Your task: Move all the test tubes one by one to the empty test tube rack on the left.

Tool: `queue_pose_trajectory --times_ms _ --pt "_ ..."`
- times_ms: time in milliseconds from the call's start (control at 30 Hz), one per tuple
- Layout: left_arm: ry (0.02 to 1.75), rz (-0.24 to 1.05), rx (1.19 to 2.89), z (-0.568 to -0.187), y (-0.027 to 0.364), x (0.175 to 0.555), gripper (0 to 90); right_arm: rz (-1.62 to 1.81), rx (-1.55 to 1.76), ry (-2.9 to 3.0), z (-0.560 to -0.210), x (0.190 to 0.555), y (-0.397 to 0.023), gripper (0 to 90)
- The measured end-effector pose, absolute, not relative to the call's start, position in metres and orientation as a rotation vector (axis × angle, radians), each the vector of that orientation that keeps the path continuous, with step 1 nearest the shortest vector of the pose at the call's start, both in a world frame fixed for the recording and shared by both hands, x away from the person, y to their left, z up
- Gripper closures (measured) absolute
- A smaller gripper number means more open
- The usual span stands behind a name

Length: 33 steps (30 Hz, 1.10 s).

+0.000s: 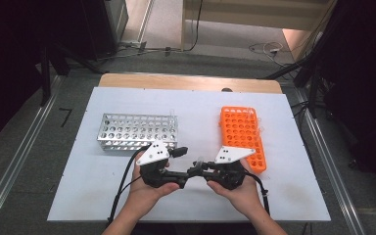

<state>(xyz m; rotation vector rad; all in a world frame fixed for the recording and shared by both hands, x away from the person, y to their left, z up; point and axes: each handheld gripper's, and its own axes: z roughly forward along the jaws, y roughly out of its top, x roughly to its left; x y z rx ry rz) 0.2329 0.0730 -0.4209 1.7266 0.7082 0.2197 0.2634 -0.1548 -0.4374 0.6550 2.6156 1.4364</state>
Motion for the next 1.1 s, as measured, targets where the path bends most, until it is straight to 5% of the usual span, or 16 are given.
queue_pose_trajectory --times_ms 567,1100 --pt "0.663 0.269 1.801 -0.423 0.062 0.228 68.2 1.42 0.605 2.643 -0.437 0.256 -0.145 73.7" --pt "0.654 0.296 1.793 -0.421 0.063 0.228 75.5 1.438 0.611 2.645 -0.437 0.258 -0.147 73.2"
